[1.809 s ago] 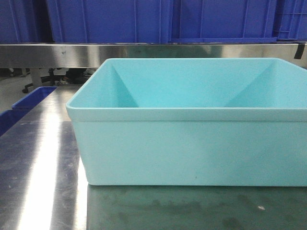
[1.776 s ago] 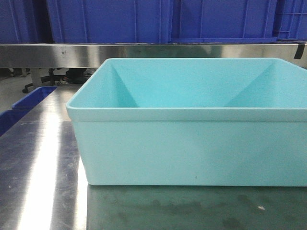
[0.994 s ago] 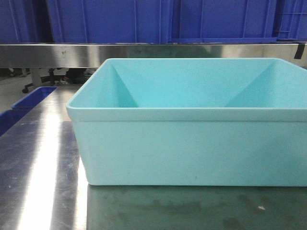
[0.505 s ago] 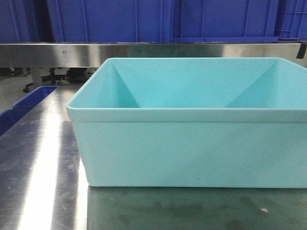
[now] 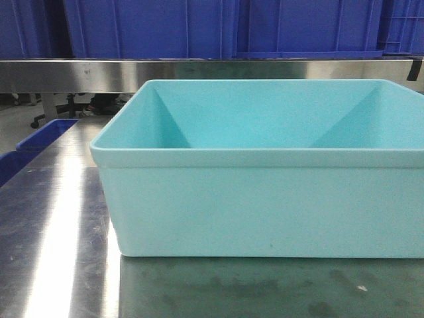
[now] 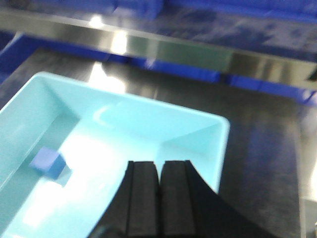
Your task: Pick red cube and place on left shelf
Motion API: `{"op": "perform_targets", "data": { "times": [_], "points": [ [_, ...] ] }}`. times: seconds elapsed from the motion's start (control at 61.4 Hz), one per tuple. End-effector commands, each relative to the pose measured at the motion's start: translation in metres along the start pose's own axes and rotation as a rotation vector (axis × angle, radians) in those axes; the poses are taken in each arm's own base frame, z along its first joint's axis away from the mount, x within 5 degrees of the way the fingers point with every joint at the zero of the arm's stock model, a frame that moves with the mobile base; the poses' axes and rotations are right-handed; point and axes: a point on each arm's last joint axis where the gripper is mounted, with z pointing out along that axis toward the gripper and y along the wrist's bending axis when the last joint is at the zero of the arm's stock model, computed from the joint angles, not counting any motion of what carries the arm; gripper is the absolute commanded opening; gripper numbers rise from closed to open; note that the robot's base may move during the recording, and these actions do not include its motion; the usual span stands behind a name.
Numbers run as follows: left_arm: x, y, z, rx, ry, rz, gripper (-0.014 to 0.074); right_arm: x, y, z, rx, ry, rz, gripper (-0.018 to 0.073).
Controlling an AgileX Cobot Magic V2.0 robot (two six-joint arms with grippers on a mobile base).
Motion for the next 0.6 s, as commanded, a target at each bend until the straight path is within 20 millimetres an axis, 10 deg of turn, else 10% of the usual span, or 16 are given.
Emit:
{"op": "perform_targets", "data": {
  "times": [0.0,0.261,0.587],
  "points": [
    [-0.001,0.000,0.000,0.008,-0.079,-0.008,0.0102,-0.026,0.010,0.017,-0.041,-0.012,-0.024,0.0049],
    [-0.001,0.000,0.000,0.008,-0.079,-0.008,0.0102,-0.040,0.017,0.091,-0.053,0.235,0.033,0.0137],
    [-0.001,0.000,0.000,0.008,-0.079,-0.008,0.0102,-0.033,0.020,0.118,-0.077,0.310,0.097,0.0465]
  ]
}}
